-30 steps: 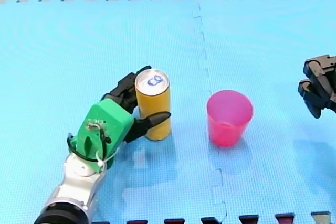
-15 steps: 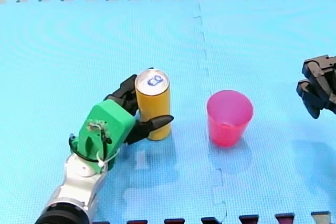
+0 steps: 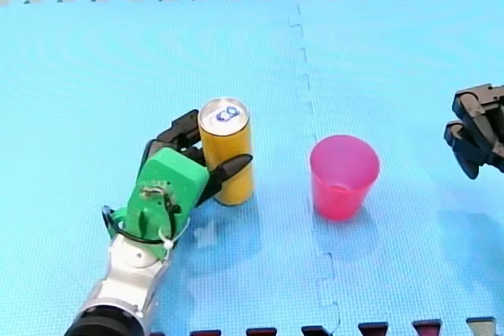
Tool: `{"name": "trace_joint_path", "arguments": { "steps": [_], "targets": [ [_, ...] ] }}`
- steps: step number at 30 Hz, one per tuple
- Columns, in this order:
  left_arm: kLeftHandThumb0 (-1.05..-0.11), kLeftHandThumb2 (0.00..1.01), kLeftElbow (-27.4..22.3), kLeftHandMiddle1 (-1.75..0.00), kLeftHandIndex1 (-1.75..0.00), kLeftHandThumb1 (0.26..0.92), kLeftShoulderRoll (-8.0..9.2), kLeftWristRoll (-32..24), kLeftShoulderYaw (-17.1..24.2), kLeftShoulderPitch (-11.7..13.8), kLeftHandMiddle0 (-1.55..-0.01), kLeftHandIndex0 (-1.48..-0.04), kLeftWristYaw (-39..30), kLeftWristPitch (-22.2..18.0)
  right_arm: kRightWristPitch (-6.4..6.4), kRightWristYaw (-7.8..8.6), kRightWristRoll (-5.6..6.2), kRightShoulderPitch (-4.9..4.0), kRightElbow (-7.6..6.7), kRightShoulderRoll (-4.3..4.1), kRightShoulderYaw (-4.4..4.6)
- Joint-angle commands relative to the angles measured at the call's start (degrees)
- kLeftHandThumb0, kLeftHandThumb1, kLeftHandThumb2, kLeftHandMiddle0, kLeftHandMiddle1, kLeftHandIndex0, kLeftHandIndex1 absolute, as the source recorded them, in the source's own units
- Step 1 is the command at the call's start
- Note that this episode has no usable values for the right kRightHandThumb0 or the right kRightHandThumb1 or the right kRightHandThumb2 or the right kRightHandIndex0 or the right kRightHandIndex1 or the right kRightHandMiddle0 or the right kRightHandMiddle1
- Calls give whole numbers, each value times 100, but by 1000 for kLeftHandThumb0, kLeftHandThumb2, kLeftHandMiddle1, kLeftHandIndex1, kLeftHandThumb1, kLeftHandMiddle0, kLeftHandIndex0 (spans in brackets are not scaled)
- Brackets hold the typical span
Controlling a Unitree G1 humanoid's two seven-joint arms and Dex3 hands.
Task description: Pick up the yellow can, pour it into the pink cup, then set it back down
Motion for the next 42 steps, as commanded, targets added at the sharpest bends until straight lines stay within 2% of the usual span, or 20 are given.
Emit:
{"name": "trace_joint_path", "arguments": {
  "steps": [1,4,14,21,30,34,42],
  "targets": [
    [-440,2,156,-73,-52,838,106,369,-175,59,-1178,-1076,654,-171,-40,13,8,18,7,-37,-14],
    [-423,2,268,-63,-43,839,114,404,-178,64,-1217,-1123,735,-273,-51,-1,0,22,8,-28,-10],
    [-410,0,598,-40,-17,839,218,688,-376,7,-1260,-1144,1222,-511,-93,-57,-42,31,10,-15,9],
    [-396,0,670,-41,-14,836,275,651,-392,-34,-1303,-1163,1185,-527,-132,-201,-115,27,8,4,65],
    [-389,0,622,-36,-11,837,317,484,-314,-102,-1341,-1186,871,-366,-154,-298,-168,22,9,25,91],
    [-388,0,512,-30,-7,835,287,321,-213,-184,-1349,-1189,698,-333,-151,-319,-178,20,17,26,101],
    [-380,0,61,-19,-6,830,50,262,-137,-443,-1355,-1196,913,-387,-120,-292,-167,4,33,35,98]
  ]
}}
